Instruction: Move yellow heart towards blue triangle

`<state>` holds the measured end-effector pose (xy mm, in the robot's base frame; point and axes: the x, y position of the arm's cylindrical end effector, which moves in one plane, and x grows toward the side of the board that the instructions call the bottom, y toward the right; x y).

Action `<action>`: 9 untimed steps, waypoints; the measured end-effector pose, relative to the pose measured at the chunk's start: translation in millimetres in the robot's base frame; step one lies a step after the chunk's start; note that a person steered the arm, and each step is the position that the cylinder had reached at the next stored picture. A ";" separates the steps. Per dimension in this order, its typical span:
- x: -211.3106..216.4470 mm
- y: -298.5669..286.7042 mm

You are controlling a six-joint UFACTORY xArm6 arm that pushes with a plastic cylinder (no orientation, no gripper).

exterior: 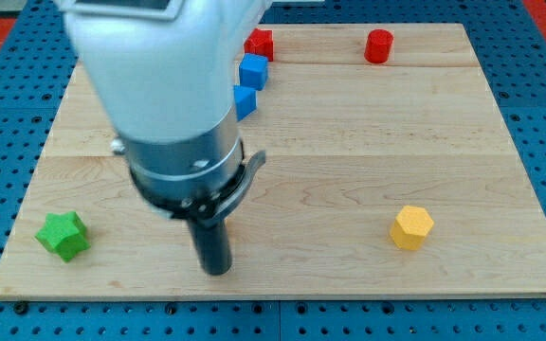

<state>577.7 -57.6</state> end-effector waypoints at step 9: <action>-110.7 -35.0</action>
